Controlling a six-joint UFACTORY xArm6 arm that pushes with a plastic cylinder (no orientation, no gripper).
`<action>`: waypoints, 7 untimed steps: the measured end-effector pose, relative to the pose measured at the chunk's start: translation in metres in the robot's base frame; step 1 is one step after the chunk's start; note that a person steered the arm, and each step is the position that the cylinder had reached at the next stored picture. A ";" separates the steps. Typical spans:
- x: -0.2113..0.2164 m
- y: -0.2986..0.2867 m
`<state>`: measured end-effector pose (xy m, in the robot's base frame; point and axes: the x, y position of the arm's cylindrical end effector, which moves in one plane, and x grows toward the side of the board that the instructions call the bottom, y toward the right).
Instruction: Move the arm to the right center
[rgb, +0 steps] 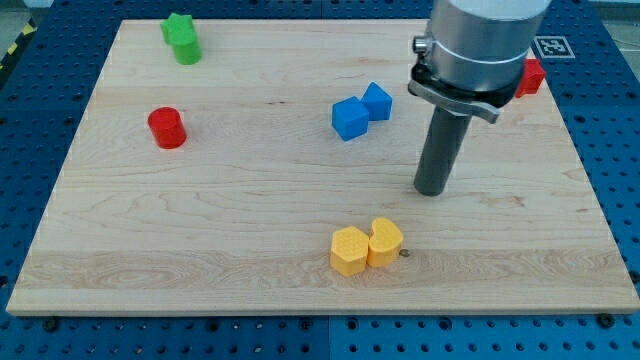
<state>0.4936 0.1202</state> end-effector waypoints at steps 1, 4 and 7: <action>0.000 0.003; -0.007 0.112; -0.053 0.181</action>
